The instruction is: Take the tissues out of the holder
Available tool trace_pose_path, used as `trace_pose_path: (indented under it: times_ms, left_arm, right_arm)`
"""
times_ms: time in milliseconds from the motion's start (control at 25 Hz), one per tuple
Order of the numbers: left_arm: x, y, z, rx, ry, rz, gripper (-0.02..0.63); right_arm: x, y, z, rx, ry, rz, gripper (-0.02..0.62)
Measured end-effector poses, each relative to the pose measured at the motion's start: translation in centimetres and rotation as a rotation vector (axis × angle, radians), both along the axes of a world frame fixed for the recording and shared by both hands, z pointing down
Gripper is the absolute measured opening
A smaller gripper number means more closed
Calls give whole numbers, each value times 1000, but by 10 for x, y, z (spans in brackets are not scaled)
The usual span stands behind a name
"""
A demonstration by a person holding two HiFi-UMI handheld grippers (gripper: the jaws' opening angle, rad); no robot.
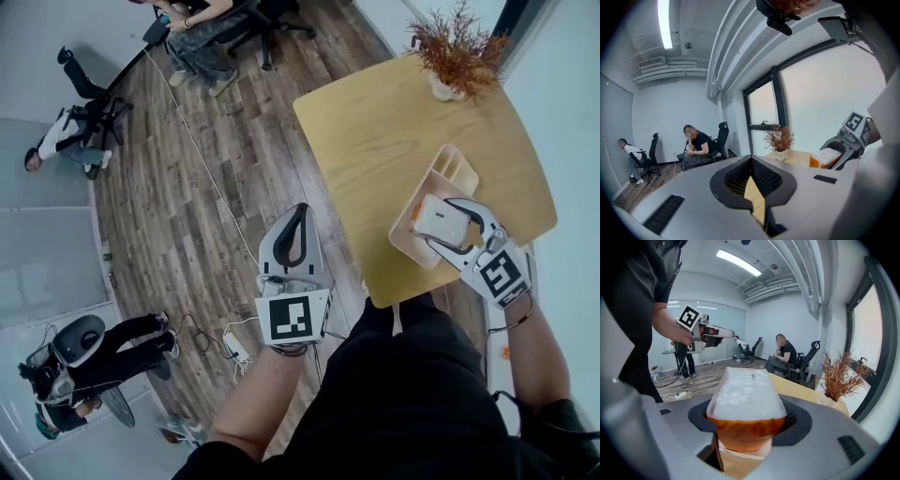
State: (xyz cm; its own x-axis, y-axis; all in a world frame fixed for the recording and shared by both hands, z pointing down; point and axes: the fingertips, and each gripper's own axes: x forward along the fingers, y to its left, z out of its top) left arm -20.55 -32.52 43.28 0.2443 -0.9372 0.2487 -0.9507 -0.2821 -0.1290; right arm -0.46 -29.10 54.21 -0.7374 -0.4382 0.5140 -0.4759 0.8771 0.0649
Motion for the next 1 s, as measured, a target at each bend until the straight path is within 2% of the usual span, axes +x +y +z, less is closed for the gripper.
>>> trace_pose_path:
  times_ms: [400, 1000]
  left_arm:
    - [2, 2, -21, 12, 20, 10, 5]
    - [6, 11, -80, 110, 28, 25, 5]
  right_arm:
    - [1, 5, -32, 18, -21, 33, 293]
    - [-8, 8, -93, 106, -57, 22, 293]
